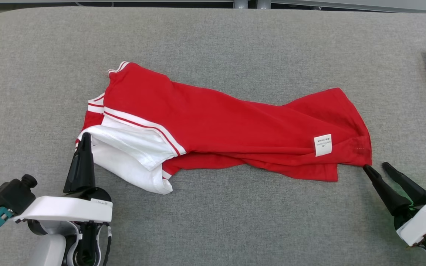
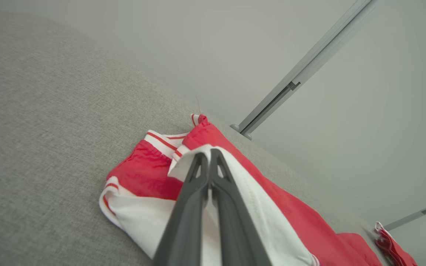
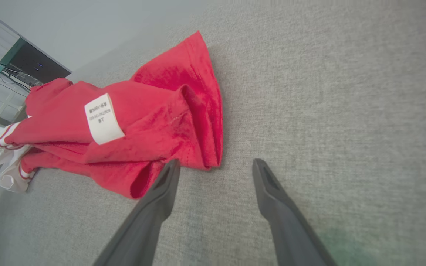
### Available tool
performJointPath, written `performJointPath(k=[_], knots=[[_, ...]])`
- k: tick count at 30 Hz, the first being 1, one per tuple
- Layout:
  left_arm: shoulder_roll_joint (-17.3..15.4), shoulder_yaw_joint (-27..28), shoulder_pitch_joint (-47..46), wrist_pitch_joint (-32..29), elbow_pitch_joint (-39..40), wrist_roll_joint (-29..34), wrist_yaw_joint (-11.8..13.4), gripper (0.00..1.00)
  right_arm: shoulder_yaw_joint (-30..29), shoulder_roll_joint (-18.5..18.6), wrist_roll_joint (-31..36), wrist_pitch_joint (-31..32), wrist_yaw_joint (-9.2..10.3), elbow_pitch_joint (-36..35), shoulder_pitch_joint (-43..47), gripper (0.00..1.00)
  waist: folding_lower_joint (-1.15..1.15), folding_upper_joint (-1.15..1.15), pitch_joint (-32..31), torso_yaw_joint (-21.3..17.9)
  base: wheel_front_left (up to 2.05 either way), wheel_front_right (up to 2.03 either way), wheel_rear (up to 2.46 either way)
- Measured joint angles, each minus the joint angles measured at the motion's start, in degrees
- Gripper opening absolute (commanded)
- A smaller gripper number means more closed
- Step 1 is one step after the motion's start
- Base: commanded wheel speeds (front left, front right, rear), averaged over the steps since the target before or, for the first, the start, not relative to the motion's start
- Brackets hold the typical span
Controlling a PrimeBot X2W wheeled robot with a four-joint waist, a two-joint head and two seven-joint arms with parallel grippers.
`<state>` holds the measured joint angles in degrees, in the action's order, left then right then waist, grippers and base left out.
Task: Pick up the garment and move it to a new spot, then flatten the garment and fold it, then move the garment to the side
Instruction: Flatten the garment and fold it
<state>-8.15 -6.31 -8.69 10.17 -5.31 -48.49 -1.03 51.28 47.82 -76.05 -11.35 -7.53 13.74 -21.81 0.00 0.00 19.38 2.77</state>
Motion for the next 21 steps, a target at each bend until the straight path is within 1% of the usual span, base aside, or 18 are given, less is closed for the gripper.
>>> performJointPath(k=[3, 8, 17, 18, 19, 20, 21], knots=[[0.1, -0.2, -0.1, 0.2, -0.4, 0.2, 0.0, 0.0, -0.6, 0.6, 1.2, -0.9, 0.03, -2.6, 0.7, 1.0, 0.0, 0.0, -0.1, -0.3, 0.0, 0.0, 0.0], [0.2, -1.0, -0.3, 0.4, -1.1, 0.6, -0.2, 0.0, -1.8, 0.1, 2.5, -0.9, 0.03, -5.3, -0.3, 1.0, 0.0, 0.0, -0.1, -0.3, 0.0, 0.0, 0.0], [0.7, -2.2, -1.0, 0.5, -2.1, 1.1, -0.5, 0.0, -2.4, 0.1, 2.6, 2.4, 0.03, -3.4, -1.7, 1.0, 0.0, 0.0, -0.3, 1.8, 0.0, 0.0, 0.0], [0.7, -2.2, -1.0, 0.5, -2.2, 1.1, -0.5, 0.0, -2.4, 0.1, 2.6, 2.4, 0.03, -3.3, -1.7, 0.97, 0.0, 0.0, -0.3, 1.9, 0.0, 0.0, 0.0], [0.7, -2.2, -1.0, 0.7, -2.2, 1.1, -0.5, 0.0, -2.4, 0.1, 2.7, 2.6, 0.03, -3.3, -1.7, 0.68, 0.0, 0.0, -0.4, 2.0, 0.0, 0.0, 0.0], [0.7, -2.2, -1.0, 0.7, -2.2, 1.1, -0.5, 0.0, -2.5, 0.1, 2.8, 2.7, 0.03, -3.3, -1.7, 0.68, 0.0, 0.0, -0.4, 2.1, 0.0, 0.0, 0.0], [0.7, -2.2, -1.0, 0.7, -2.2, 1.1, -0.5, 0.0, -2.5, 0.1, 2.9, 2.8, 0.03, -3.4, -1.6, 0.47, 0.0, 0.0, -0.5, 2.1, 0.0, 0.0, 0.0]])
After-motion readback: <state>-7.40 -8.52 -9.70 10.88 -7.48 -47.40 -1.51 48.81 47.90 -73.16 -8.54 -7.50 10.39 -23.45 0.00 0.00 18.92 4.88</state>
